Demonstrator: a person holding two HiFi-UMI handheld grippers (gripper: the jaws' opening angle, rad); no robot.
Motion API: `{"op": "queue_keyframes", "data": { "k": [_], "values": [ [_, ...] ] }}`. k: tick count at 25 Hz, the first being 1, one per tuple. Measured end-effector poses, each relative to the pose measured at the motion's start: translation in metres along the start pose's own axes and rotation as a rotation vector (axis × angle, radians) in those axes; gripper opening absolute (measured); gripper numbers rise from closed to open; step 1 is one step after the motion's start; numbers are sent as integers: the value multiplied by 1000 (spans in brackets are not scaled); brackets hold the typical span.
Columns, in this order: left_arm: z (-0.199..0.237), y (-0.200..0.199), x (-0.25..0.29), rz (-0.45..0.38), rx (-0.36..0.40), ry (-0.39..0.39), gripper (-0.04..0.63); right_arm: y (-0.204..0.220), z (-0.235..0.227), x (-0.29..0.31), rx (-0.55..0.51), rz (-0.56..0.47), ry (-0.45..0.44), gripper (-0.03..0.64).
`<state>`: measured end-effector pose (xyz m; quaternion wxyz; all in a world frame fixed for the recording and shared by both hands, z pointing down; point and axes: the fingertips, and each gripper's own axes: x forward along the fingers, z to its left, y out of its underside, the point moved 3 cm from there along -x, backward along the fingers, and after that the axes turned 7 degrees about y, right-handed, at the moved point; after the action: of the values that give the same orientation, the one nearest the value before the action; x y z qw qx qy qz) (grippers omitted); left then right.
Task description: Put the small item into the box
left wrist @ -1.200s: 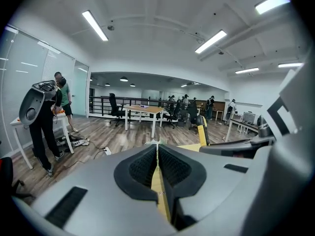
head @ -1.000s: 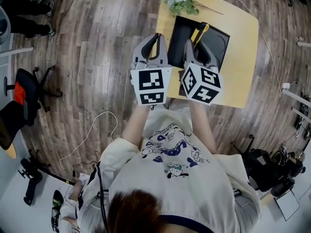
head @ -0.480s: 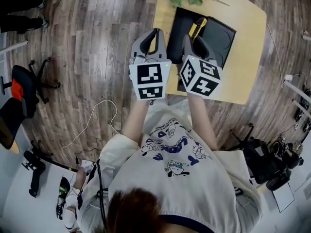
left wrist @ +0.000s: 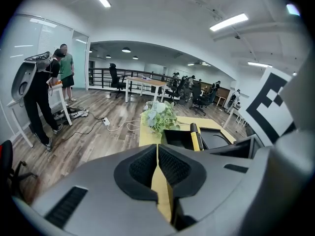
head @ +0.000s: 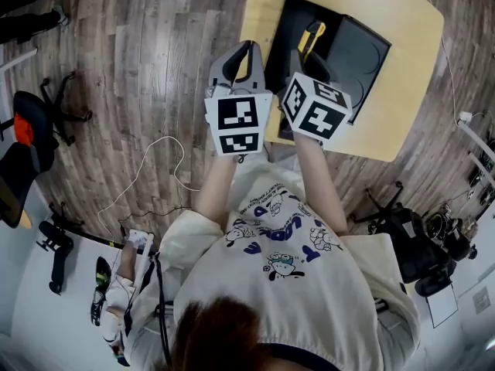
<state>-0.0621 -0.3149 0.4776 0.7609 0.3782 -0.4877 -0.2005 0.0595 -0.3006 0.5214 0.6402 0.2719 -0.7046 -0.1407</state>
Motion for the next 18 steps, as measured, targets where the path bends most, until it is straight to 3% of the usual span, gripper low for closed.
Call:
{"op": "queue_keyframes", "data": {
  "k": [11,18],
  "values": [
    [8,27,15,61,-44,-24,23,16,-7,29,4,200,86,129],
    [15,33,17,78,-71,-35,23,17,-2,38,0,274,135,129]
  ]
}}
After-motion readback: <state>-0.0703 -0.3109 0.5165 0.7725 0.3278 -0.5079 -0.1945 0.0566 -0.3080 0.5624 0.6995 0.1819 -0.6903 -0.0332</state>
